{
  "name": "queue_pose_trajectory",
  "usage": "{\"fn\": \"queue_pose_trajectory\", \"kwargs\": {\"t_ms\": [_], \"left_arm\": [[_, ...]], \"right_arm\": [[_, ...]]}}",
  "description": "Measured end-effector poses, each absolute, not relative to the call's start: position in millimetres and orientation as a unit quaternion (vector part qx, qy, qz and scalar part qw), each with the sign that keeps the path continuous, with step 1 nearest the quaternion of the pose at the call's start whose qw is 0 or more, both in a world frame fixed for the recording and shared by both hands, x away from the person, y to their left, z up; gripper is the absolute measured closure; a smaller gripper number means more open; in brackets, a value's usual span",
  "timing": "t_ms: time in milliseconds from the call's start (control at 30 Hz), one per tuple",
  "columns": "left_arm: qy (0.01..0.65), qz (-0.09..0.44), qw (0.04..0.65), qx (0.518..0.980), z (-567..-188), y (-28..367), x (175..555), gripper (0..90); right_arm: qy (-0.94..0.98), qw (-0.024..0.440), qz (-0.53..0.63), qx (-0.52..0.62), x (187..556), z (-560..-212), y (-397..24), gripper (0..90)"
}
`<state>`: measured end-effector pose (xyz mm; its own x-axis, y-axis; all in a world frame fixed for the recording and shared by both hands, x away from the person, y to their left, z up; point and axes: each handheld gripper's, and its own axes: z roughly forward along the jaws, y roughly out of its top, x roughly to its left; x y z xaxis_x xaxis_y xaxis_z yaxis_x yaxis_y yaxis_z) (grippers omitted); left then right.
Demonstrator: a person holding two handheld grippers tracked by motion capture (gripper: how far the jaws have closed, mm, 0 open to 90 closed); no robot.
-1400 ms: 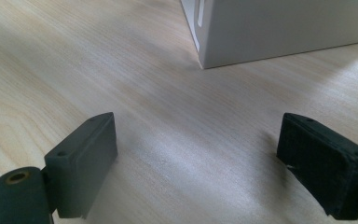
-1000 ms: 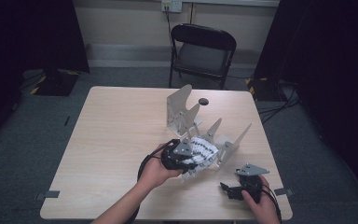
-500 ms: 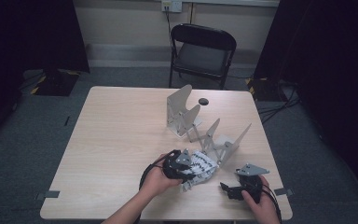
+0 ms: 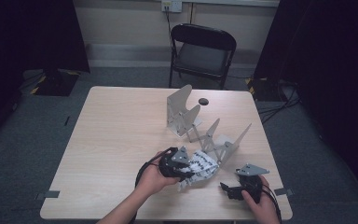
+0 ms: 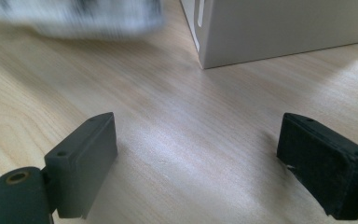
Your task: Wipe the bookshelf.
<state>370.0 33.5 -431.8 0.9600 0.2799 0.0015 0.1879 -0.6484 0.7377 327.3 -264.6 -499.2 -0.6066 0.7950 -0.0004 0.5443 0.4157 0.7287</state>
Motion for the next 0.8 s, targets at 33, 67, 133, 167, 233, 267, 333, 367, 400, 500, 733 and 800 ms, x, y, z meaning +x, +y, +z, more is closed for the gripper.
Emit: {"fn": "queue_pose_trajectory", "kwargs": {"t_ms": [33,67,133,167,233,267,333,367,400,500,733,800], "left_arm": [[0.128,0.061,0.407,0.902,-424,34,369,70.2],[0.123,0.064,0.412,0.900,-417,34,368,70.3],[0.112,0.079,0.419,0.898,-400,33,366,70.2],[0.107,0.084,0.420,0.897,-394,33,365,70.3],[0.097,0.092,0.427,0.894,-380,31,363,70.3],[0.092,0.096,0.430,0.893,-373,29,362,70.3],[0.082,0.103,0.437,0.890,-360,26,359,70.3],[0.078,0.107,0.440,0.888,-355,24,359,70.3],[0.077,0.110,0.444,0.886,-351,22,358,70.3],[0.075,0.118,0.453,0.881,-345,15,359,70.3],[0.078,0.096,0.440,0.890,-370,-1,363,70.3],[0.080,0.090,0.432,0.894,-379,-3,364,70.3]], "right_arm": [[0.823,0.176,0.356,0.407,327,-499,-265,11.4],[0.823,0.176,0.356,0.407,327,-499,-265,11.4],[0.823,0.176,0.356,0.407,327,-499,-265,11.4],[0.823,0.176,0.356,0.407,327,-499,-265,11.4],[0.823,0.176,0.356,0.407,327,-499,-265,11.4],[0.823,0.176,0.356,0.407,327,-499,-265,11.4],[0.823,0.176,0.356,0.407,327,-499,-265,11.4],[0.823,0.176,0.356,0.407,327,-499,-265,11.4],[0.823,0.176,0.356,0.407,327,-499,-265,11.4],[0.823,0.176,0.356,0.407,327,-499,-265,11.4],[0.823,0.177,0.356,0.406,327,-499,-265,11.4],[0.823,0.177,0.356,0.407,327,-499,-265,11.3]]}}
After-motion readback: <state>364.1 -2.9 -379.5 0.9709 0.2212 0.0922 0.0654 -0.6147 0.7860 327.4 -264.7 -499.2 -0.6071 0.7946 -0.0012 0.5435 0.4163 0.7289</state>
